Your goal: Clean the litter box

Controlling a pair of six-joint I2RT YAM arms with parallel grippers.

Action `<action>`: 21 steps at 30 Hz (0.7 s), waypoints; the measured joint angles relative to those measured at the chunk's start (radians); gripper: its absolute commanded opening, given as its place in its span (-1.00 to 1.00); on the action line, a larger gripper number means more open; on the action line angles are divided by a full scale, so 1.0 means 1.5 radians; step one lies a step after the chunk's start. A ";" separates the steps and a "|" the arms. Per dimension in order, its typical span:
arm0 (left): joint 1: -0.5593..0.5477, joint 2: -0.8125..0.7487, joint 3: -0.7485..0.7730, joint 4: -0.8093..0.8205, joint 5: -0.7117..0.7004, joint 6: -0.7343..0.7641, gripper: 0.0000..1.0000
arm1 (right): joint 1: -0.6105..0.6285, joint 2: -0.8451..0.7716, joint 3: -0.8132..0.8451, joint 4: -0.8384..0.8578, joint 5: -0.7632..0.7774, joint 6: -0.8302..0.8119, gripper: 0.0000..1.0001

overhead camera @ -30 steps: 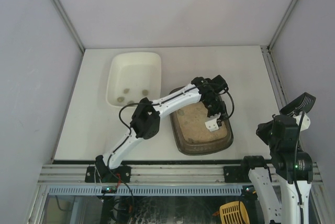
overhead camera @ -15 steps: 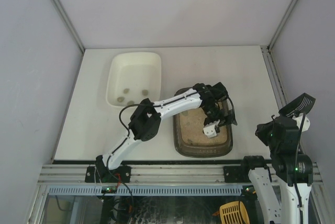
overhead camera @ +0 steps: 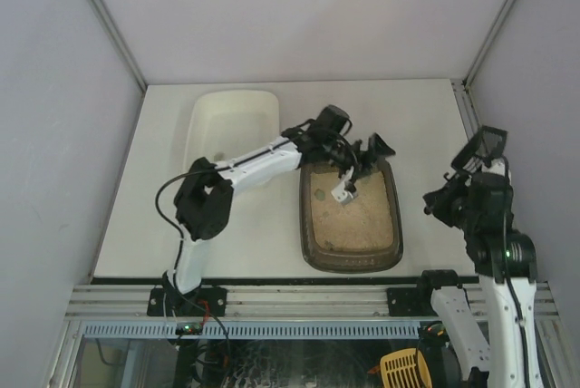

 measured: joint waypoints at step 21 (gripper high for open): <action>0.281 -0.352 -0.203 0.284 -0.485 -1.303 1.00 | 0.233 0.513 0.104 -0.080 -0.340 -0.123 -1.00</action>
